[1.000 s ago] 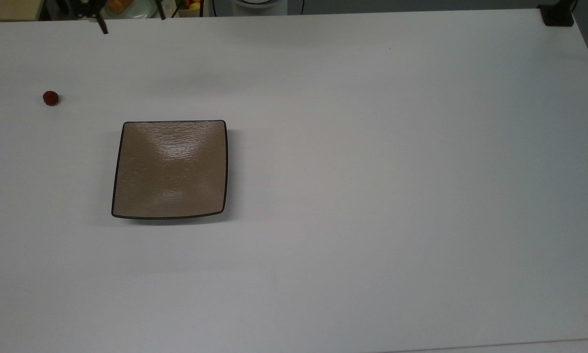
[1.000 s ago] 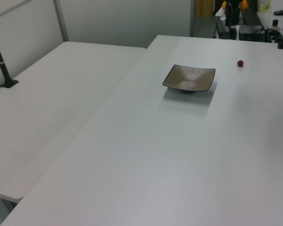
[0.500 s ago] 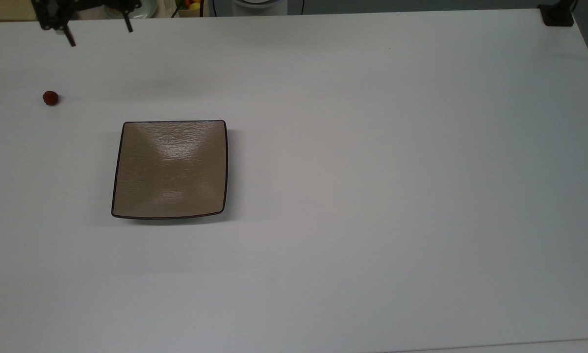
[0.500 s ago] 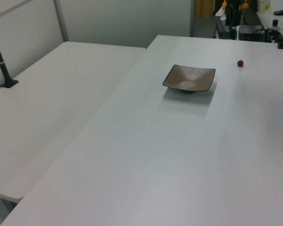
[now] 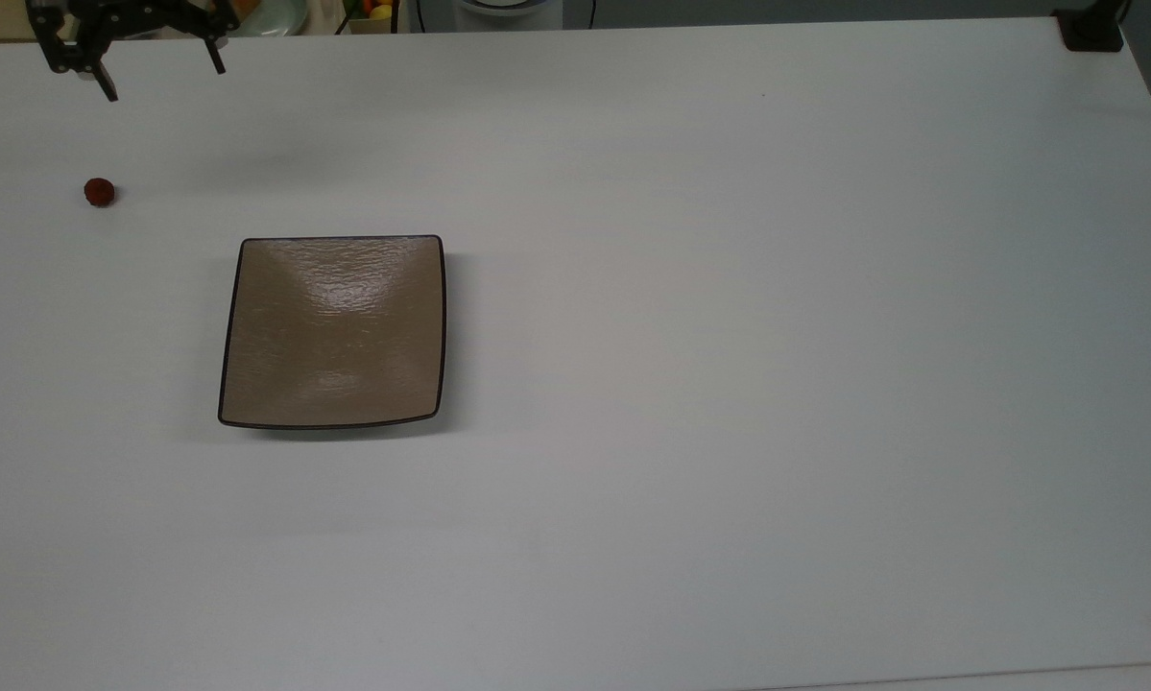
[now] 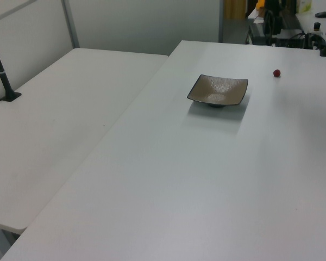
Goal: Strawberries on a ceramic plate
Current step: 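Move the open gripper over to the red strawberry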
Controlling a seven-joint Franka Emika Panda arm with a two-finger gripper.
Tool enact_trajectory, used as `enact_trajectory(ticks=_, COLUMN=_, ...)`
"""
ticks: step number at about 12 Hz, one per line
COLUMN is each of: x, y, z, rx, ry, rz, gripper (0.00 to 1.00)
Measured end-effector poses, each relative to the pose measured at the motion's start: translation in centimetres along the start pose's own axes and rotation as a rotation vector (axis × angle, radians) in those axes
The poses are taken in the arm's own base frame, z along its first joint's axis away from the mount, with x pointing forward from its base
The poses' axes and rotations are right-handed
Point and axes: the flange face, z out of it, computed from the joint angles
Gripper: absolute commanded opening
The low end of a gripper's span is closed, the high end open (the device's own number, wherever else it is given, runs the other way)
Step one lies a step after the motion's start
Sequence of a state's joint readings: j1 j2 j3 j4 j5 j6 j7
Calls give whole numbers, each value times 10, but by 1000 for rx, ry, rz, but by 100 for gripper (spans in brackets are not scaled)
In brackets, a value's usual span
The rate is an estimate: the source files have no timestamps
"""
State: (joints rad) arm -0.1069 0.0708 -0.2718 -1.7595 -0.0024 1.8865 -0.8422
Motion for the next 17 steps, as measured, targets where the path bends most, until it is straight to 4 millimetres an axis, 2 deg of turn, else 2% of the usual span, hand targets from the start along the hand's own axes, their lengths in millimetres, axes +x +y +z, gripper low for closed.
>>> enact_trajectory(ticks=3, x=-11, y=13, z=19, rx=12, ry=-21, rz=13, gripper=100)
enact_trajectory(ticks=7, x=-23, y=35, z=63, rx=-22, ry=-13, rz=-44, gripper=100)
enact_trajectory(ticks=12, x=-34, y=58, z=96, rx=-54, ry=-18, rz=-53, gripper=100)
enact_trajectory(ticks=17, x=-37, y=71, z=119, rx=-75, ry=-22, rz=-55, gripper=100)
